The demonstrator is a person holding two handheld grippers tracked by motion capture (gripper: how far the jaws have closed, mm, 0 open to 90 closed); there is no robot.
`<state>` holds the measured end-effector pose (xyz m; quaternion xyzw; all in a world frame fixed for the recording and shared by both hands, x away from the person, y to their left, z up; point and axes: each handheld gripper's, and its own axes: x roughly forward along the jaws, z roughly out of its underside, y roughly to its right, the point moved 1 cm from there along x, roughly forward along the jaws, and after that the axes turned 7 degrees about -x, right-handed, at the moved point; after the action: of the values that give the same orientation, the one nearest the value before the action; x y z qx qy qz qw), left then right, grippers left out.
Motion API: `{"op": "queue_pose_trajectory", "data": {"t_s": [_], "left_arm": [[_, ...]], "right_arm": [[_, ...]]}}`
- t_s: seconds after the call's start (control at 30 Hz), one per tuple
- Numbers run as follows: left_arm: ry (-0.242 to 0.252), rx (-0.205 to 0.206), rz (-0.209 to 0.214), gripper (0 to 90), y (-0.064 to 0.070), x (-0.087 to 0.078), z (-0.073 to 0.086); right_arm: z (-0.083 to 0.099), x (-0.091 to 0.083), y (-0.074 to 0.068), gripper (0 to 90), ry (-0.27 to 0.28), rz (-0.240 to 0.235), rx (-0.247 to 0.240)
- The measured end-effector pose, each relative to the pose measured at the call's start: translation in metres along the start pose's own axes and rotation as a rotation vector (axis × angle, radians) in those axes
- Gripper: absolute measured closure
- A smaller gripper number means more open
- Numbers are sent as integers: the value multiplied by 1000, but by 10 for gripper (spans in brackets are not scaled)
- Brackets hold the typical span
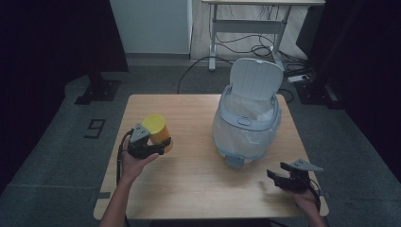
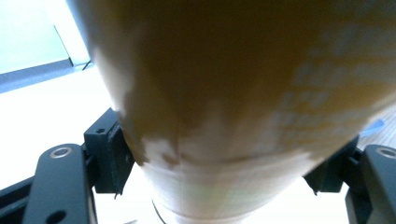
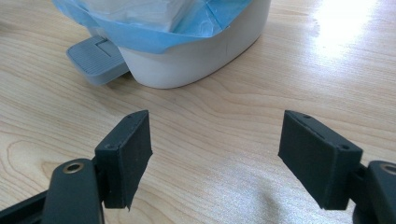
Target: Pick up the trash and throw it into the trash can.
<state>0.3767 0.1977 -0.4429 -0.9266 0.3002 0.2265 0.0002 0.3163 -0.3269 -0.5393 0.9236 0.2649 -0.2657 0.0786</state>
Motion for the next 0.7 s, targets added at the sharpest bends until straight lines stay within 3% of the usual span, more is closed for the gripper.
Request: {"op": "queue_pose_trajectory", "data": {"t_s": [0.7], "left_arm": [[56,55,44,237,23,-21,-42]], "right_arm": [[0,0,0,247,1,1,2]]}}
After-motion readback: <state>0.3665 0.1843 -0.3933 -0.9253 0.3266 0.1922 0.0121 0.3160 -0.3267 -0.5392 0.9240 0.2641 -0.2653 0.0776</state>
